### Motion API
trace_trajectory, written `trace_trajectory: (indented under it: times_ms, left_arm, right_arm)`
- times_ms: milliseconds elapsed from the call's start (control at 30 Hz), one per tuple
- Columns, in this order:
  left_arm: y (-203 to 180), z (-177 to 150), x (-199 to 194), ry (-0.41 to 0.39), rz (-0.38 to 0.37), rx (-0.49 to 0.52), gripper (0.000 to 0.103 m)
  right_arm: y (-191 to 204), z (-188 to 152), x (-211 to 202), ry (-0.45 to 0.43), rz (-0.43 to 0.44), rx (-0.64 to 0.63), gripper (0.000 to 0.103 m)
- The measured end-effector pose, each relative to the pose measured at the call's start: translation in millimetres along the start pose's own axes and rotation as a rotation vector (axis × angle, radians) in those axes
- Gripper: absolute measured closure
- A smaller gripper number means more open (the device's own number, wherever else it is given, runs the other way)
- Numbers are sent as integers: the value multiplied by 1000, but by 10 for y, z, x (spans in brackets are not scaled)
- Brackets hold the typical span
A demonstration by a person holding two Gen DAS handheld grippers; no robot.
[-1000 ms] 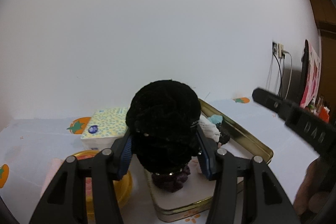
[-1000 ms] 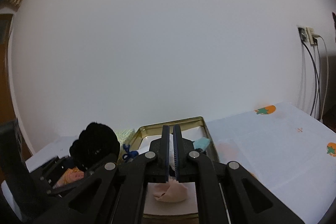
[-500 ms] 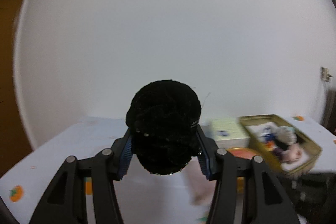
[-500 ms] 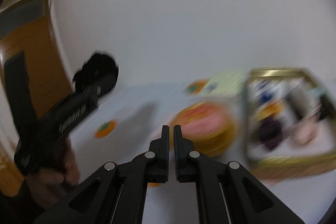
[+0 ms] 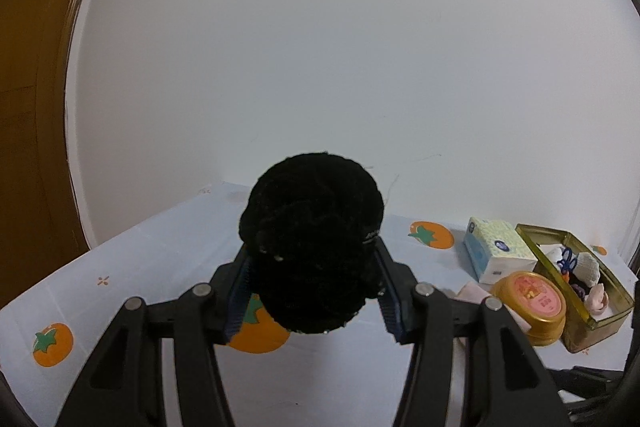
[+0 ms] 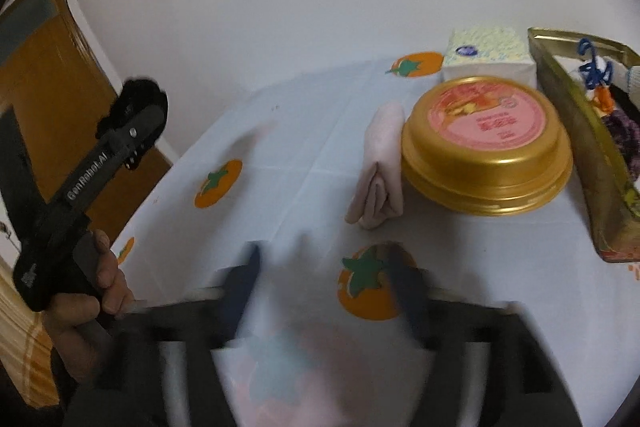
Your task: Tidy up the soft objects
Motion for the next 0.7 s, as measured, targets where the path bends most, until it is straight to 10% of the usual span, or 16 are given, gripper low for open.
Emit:
trace_trajectory:
  times_ms: [467, 533, 600, 700]
  left_arm:
    - [-72, 16, 128, 19, -5, -12, 49]
    - [-114, 12, 125, 23, -3, -7, 49]
    - [-156, 12, 102, 24, -3, 4, 49]
    - [-235, 13, 63, 22, -1, 18, 49]
  right_arm:
    - [-162, 343, 301, -1, -44, 180, 30]
    - [-211, 363, 339, 5, -50, 206, 44]
    - [-240, 360, 366, 23, -51, 206, 92]
    - [-293, 315, 355, 43, -25, 223, 94]
Point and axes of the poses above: each gripper's, at about its wrist camera, not at the fingertips, and x roughly the way its jaws point, y to its left, z to its top, the point moved 4 cm from there along x, roughly the way its jaws point, and after that the axes turned 9 degrees about y, right-handed, at the moved point
